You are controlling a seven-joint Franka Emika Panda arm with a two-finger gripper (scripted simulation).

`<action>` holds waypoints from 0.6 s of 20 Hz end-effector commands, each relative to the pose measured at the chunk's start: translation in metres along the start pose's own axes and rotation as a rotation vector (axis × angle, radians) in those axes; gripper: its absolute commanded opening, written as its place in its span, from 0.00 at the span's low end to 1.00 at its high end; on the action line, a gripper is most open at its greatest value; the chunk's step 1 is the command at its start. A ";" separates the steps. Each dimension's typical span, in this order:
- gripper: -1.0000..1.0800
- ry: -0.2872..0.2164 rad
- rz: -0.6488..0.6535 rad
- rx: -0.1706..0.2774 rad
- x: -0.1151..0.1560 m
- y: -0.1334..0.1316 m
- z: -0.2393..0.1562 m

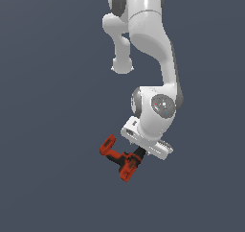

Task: Pick up the object and move it to a goal position.

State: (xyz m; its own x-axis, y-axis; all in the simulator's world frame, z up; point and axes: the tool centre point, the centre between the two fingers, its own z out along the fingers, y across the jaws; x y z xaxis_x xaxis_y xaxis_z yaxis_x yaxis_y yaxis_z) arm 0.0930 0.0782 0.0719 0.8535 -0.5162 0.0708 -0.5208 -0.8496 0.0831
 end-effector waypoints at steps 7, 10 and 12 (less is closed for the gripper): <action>0.81 0.015 0.055 -0.013 0.001 -0.011 0.009; 0.81 0.014 0.053 -0.013 0.001 -0.011 0.010; 0.81 0.014 0.053 -0.013 0.001 -0.011 0.011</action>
State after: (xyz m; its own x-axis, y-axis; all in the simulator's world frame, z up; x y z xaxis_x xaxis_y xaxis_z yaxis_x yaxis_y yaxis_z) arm 0.0997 0.0860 0.0611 0.8244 -0.5589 0.0894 -0.5655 -0.8197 0.0910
